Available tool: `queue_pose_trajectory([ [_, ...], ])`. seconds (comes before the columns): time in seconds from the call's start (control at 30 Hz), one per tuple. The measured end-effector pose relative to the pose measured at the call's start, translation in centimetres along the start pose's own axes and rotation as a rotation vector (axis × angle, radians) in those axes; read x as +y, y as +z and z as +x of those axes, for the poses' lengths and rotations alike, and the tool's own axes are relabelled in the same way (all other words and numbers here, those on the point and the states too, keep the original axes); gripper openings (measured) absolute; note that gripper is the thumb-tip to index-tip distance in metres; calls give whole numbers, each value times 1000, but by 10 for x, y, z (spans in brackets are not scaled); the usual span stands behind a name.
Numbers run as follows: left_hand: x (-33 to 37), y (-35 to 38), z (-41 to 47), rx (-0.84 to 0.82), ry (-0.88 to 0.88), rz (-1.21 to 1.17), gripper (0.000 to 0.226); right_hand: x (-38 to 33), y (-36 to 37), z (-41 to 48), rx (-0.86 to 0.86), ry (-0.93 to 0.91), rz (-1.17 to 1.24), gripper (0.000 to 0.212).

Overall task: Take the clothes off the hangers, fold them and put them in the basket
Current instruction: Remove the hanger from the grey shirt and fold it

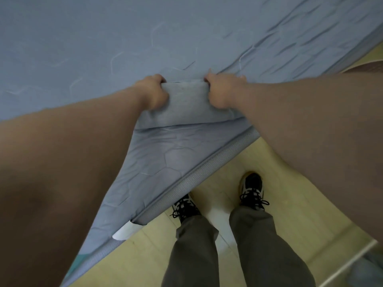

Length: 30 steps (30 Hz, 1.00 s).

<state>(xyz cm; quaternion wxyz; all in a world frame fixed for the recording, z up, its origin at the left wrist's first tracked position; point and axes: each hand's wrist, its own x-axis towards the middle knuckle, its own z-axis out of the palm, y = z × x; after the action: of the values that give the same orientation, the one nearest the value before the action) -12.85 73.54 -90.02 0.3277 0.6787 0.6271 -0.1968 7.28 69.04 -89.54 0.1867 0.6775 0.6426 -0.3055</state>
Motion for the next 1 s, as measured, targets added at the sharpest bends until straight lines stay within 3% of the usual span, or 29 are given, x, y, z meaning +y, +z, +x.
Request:
queue_pose_trajectory([
  [0.17,1,-9,6,-182,-19,166,69,6,3,4,-140,28,-19,76],
  [0.27,5,-17,-1,-311,-50,225,66,8,-8,-4,-175,16,-84,80],
  [0.4,13,-12,-15,-276,20,409,62,11,-4,-25,-113,-144,7,53],
  [0.5,19,-11,-23,-276,89,492,72,18,6,-50,-67,-172,128,36],
  [0.57,36,-17,-29,-322,109,534,61,29,10,-74,-12,-176,146,32],
  [0.63,68,-25,-33,-359,131,588,50,47,12,-96,88,-166,112,34],
  [0.77,166,-35,-37,-315,263,694,48,118,4,-132,233,-92,150,38],
  [1.0,387,2,-64,-127,639,721,50,310,-15,-216,297,289,291,38],
])
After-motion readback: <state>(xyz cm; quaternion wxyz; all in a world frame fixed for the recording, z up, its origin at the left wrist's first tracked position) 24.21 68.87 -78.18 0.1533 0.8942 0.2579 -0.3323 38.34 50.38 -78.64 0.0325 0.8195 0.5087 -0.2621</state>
